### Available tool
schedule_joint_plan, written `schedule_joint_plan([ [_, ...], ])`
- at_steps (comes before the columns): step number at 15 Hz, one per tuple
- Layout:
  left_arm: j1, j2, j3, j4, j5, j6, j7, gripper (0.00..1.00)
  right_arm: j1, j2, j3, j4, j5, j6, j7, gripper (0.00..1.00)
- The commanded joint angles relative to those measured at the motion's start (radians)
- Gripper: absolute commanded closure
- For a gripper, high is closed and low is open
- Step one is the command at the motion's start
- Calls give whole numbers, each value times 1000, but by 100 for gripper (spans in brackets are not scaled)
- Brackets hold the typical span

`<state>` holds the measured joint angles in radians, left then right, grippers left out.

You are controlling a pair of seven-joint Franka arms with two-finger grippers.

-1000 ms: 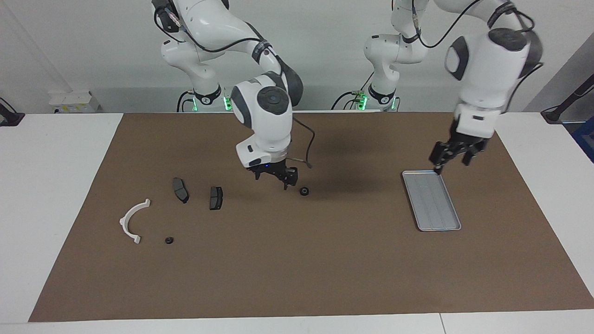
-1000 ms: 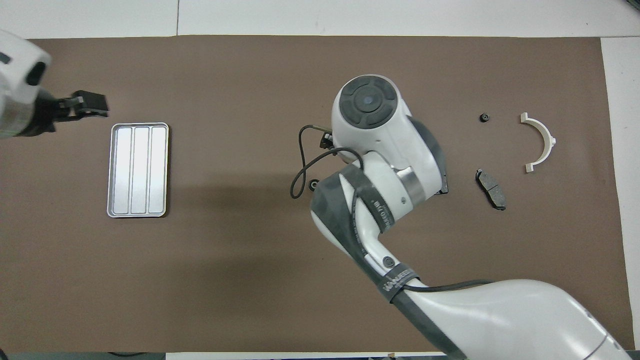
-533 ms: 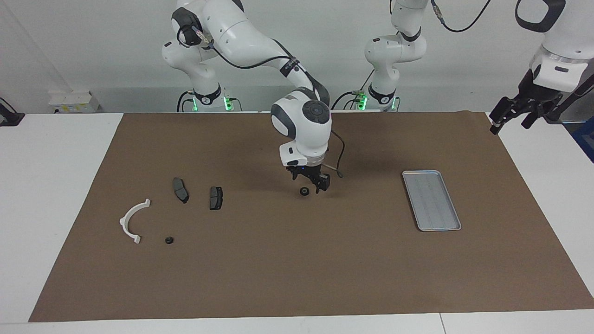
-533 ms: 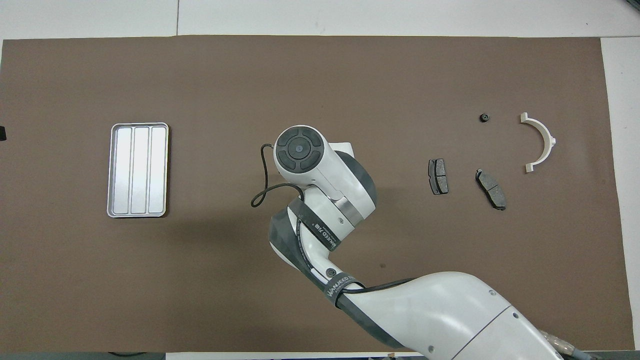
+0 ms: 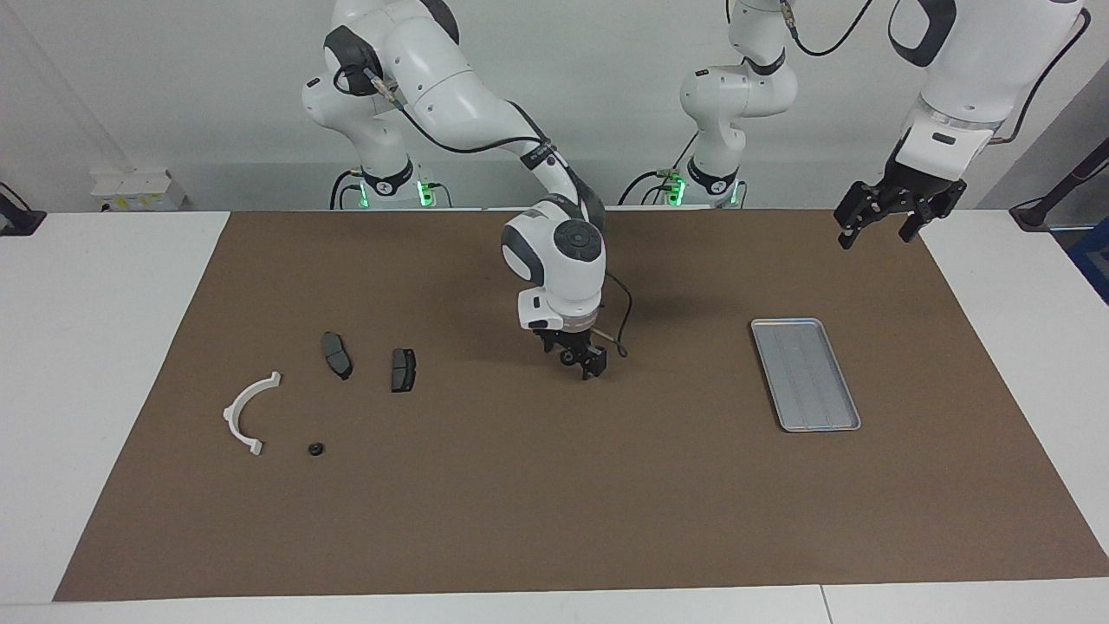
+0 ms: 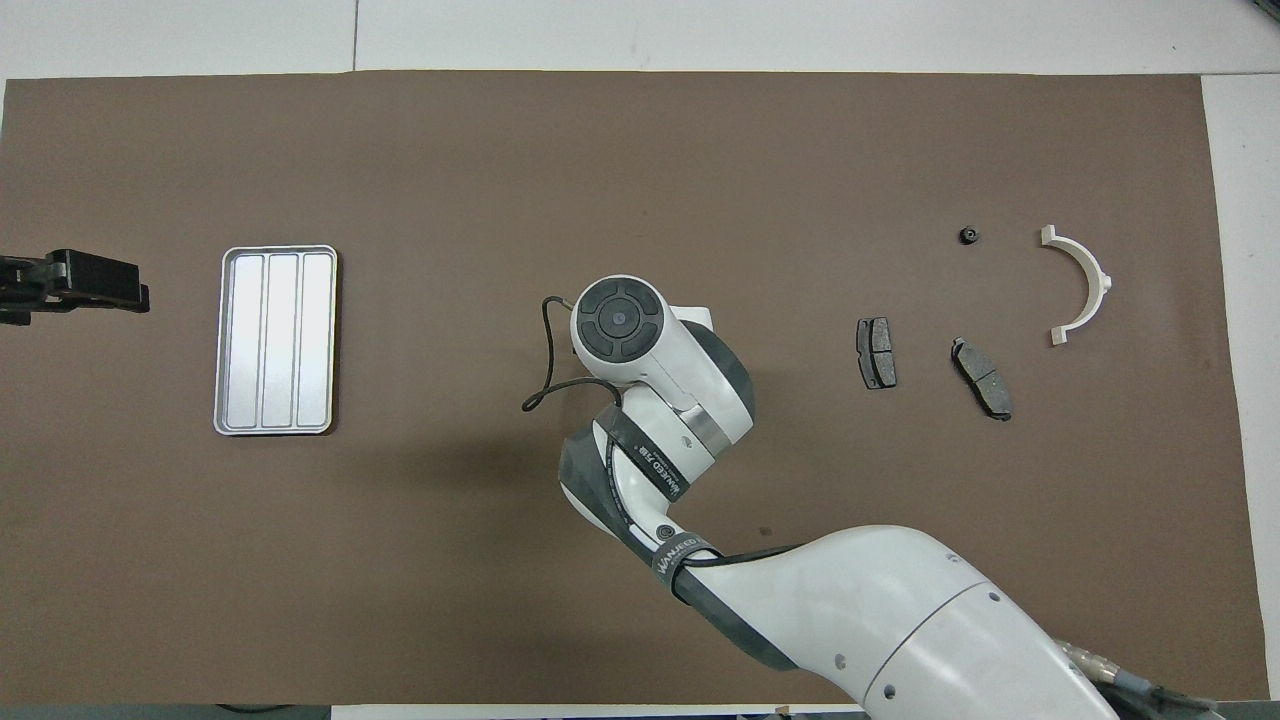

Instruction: Place bearing gear from tray to pile

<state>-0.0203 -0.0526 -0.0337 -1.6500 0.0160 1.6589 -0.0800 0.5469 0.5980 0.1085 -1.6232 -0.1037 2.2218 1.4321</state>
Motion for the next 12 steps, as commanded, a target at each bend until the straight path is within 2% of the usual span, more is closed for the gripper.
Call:
schedule_joint_plan([
  [1, -35, -29, 11, -27, 7, 2, -9, 0, -4, -27, 16, -26, 2, -33, 24, 0],
  [3, -32, -26, 12, -19, 2, -1, -7, 0, -2, -29, 30, -23, 4, -37, 36, 1],
  [4, -20, -24, 11, -10, 4, -8, -7, 0, -2, -29, 34, -23, 4, -42, 37, 4],
  [5, -20, -26, 11, -10, 4, -16, -7, 0, -4, -29, 34, -23, 5, -45, 37, 12],
  [6, -23, -26, 11, -10, 2, -18, -7, 0, -4, -29, 34, -23, 5, -45, 36, 25],
  [8, -24, -27, 11, -10, 1, -43, -6, 0, -8, -27, 34, -24, 5, -39, 24, 58],
  [10, -27, -26, 11, -8, -1, -100, -6, 0, -13, -27, 34, -24, 5, -27, 8, 85],
  [11, -29, -26, 11, -8, -1, -120, -6, 0, -15, -27, 34, -24, 5, -27, 5, 97],
  [12, -30, -26, 11, -2, -1, -129, -6, 0, -16, -27, 34, -24, 4, -25, 5, 100],
])
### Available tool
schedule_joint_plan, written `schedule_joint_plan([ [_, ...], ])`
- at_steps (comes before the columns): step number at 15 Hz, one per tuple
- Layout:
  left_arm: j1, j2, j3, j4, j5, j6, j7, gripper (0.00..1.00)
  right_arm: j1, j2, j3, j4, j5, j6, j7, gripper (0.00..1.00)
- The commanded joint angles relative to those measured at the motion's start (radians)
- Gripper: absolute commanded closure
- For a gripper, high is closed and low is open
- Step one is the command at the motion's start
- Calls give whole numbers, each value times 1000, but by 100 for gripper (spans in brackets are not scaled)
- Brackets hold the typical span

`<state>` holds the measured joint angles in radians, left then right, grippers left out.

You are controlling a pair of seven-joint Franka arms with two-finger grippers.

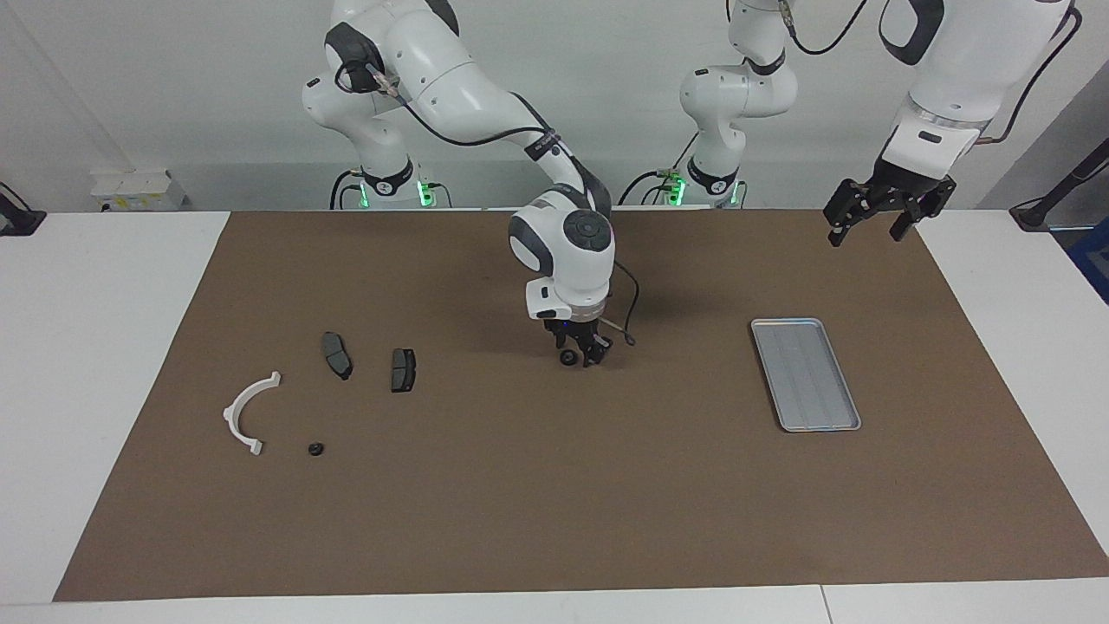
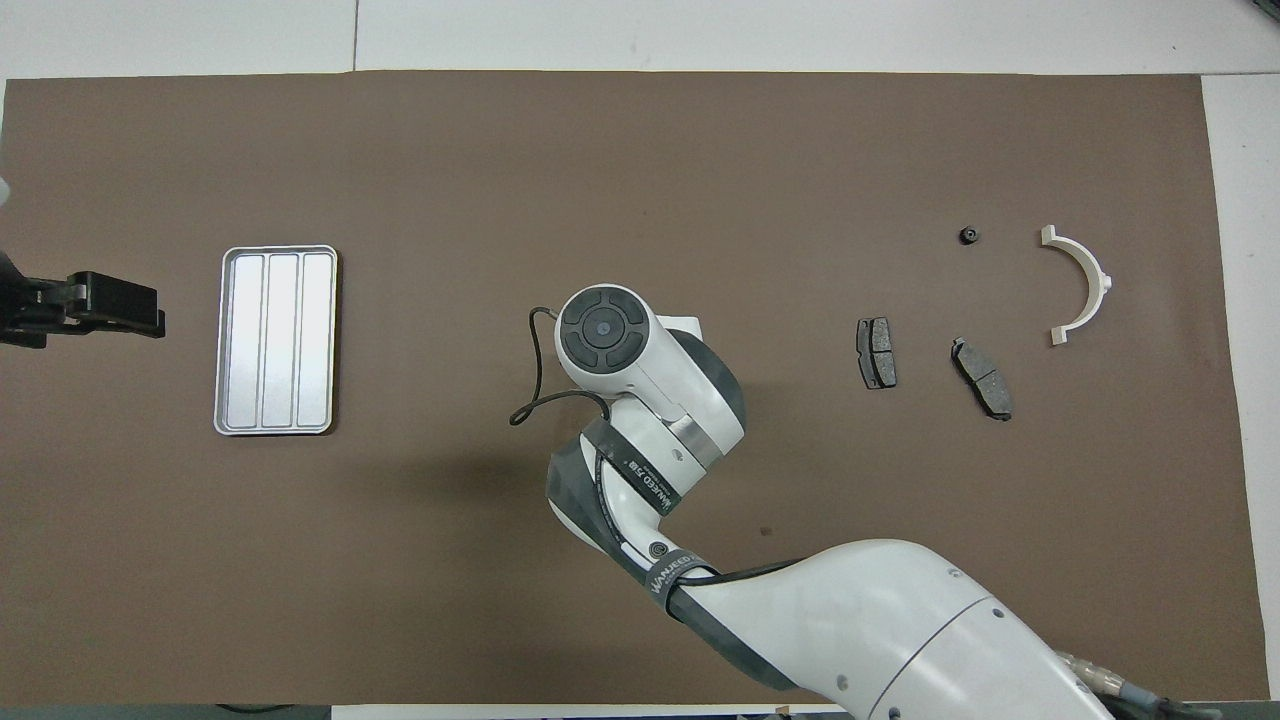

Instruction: Place bearing gear from tray to pile

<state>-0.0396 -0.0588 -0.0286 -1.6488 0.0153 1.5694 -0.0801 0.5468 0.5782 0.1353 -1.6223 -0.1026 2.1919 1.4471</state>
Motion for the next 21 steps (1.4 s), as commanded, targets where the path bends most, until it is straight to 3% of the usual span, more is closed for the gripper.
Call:
schedule_joint_plan([
  [1, -14, -19, 6, -3, 0, -48, -6, 0, -19, -6, 7, -25, 3, 5, -13, 100],
  [5, -13, -19, 3, 35, 2, -95, -3, 0, -22, -8, 7, -10, 0, -23, -22, 100],
  [7, -13, -23, 3, 32, 2, -97, 0, 0, -39, -8, 6, 60, -2, -134, -88, 100],
  [10, -11, -24, 3, 32, -3, -106, 5, 0, -112, -26, 6, 203, 0, -349, -270, 100],
  [12, -11, -27, 3, 31, -6, -106, 5, 0, -204, -70, 4, 220, 3, -409, -504, 100],
  [14, -13, -26, 3, 30, -6, -100, 5, 0, -313, -83, 4, 211, 4, -406, -750, 100],
  [17, -16, -23, -4, 32, -6, -98, 5, 0, -459, -89, 6, 113, 4, -272, -1015, 100],
  [21, -31, -23, -4, 30, -8, -89, 5, 0, -531, -80, 6, -3, 6, -76, -1149, 100],
])
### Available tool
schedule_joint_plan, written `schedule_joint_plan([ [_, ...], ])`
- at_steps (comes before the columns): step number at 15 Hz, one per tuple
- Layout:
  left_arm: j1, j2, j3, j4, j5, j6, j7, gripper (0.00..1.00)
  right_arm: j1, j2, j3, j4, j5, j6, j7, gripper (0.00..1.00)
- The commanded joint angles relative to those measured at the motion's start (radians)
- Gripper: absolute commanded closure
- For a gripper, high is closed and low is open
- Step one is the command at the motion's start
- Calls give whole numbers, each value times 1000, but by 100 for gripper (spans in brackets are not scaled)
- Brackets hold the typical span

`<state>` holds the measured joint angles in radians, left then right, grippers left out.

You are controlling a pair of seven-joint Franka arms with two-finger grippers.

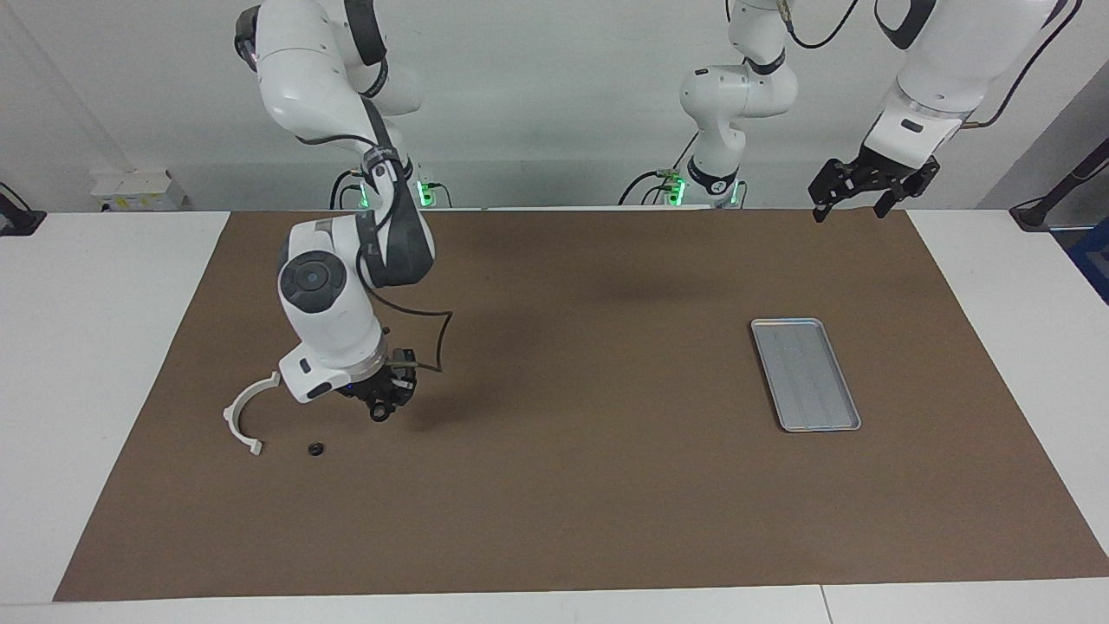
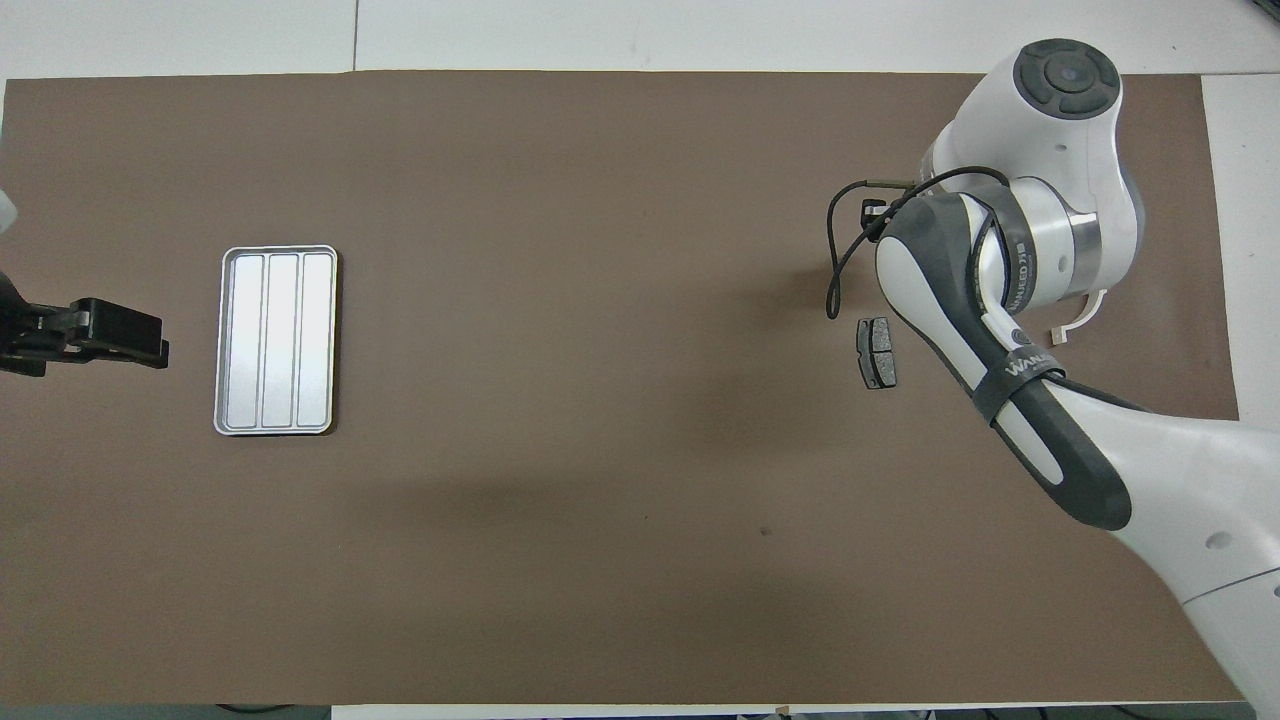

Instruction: Place bearing gear from tray to pile

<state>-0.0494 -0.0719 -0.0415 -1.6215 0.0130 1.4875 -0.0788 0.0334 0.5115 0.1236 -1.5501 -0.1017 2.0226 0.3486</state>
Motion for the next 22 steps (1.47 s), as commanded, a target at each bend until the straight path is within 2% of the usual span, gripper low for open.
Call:
schedule_joint_plan([
  [1, -23, -9, 9, 3, -5, -9, 4, 0, -26, 1, 16, -88, 4, 138, -75, 100],
  [5, -20, -8, 12, 6, -73, -4, 4, 0, -41, 41, 16, -93, 0, 199, -103, 100],
  [9, -21, -9, 14, 5, -74, -4, 2, 0, -55, 47, 16, -99, 2, 223, -126, 100],
  [10, -21, -9, 14, 3, -74, -3, 2, 0, -53, 47, 16, -99, 2, 223, -117, 40],
  [11, -21, -9, 14, 3, -74, -3, 2, 0, -50, 47, 16, -99, 2, 223, -117, 0],
  [22, -24, -11, 12, 2, -74, 2, -1, 0, -49, 38, 16, -97, 0, 205, -118, 0],
])
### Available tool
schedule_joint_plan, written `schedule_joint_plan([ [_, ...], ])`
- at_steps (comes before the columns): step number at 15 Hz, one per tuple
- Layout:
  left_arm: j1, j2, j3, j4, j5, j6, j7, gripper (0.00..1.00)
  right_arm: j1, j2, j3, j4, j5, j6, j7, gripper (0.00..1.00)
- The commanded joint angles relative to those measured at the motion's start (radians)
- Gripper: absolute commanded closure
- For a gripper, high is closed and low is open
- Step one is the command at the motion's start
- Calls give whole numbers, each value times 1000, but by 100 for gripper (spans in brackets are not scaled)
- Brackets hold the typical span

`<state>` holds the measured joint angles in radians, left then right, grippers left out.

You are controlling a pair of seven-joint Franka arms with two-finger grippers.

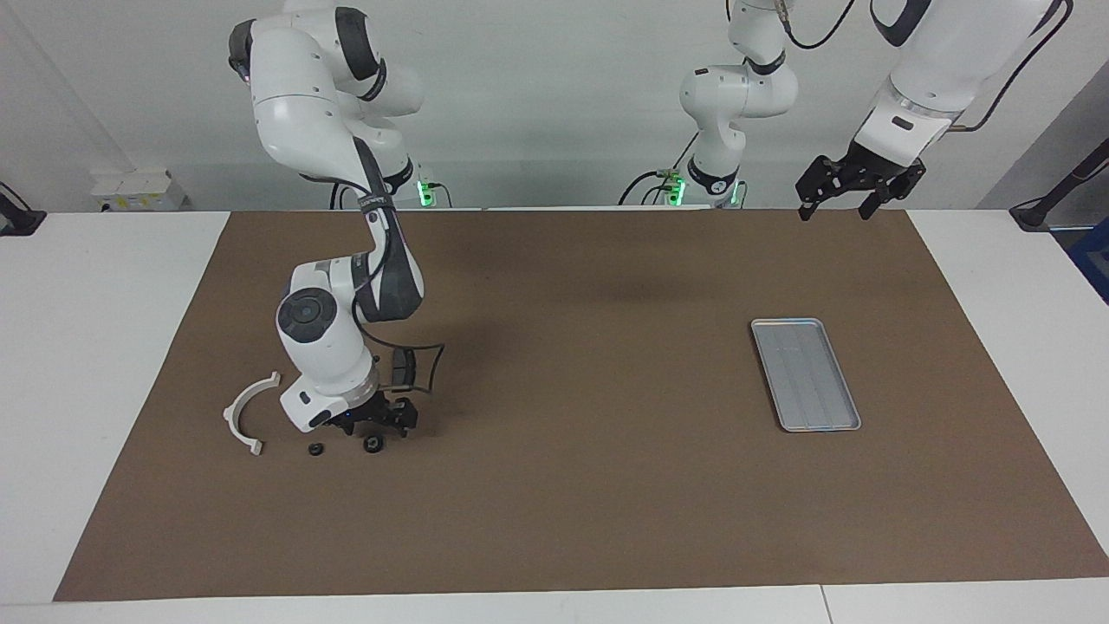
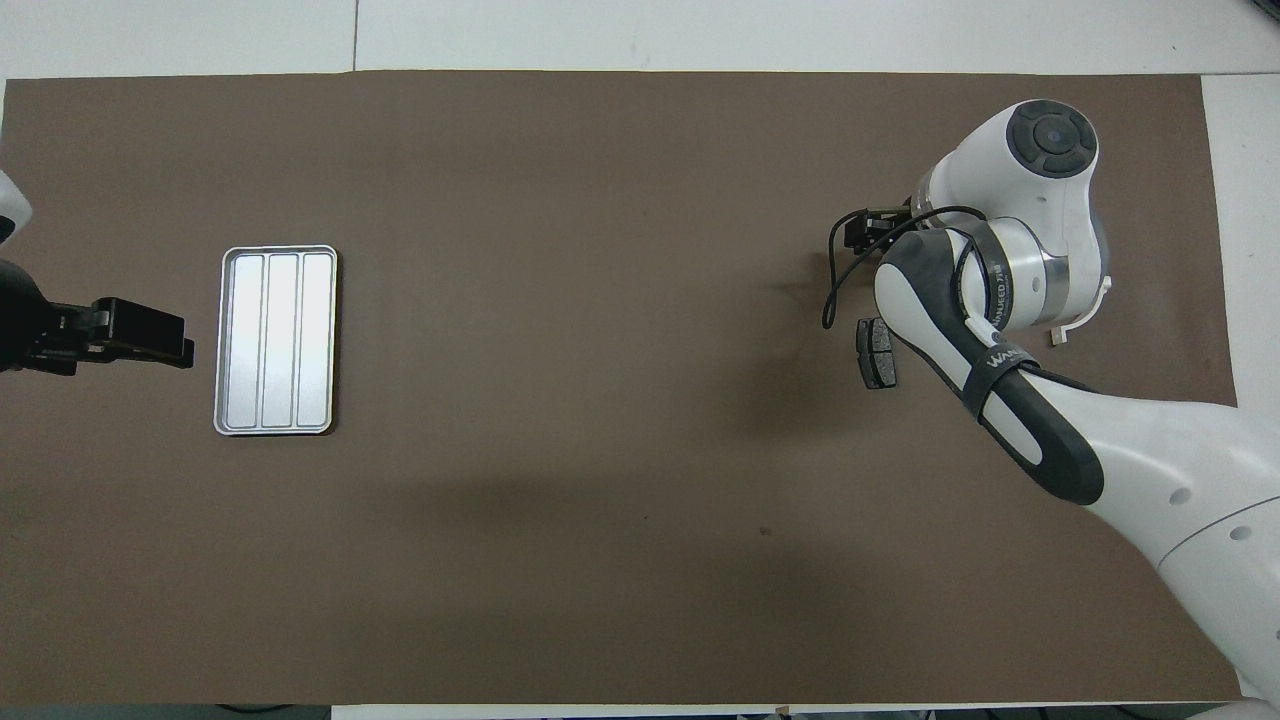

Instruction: Place bearing gear from tray to pile

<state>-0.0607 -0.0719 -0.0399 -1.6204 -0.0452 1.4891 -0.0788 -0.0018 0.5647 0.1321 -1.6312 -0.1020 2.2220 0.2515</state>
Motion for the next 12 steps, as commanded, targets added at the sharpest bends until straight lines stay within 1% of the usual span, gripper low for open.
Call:
schedule_joint_plan([
  [1, -13, -11, 11, -1, -16, 3, -1, 0, -15, -16, 7, -16, 1, 7, -23, 0],
  [4, -13, -13, 9, -7, -16, 10, -3, 0, -15, -34, 0, -16, 2, 7, -26, 0],
  [6, -13, -14, 9, -7, -16, 11, -1, 0, -18, -89, -5, -36, 4, -1, -29, 0],
  [8, -13, -14, 9, -10, -16, 11, -3, 0, -30, -187, -11, -105, 4, -14, -41, 0],
  [9, -13, -14, 9, -12, -16, 11, -3, 0, -44, -242, -11, -125, 7, -59, -67, 0],
  [11, -13, -14, 9, -10, -16, 13, -4, 0, -47, -349, -11, -121, 51, -212, -121, 0],
  [12, -13, -14, 9, -12, -16, 13, -4, 0, -49, -415, -11, -122, 71, -281, -135, 0],
])
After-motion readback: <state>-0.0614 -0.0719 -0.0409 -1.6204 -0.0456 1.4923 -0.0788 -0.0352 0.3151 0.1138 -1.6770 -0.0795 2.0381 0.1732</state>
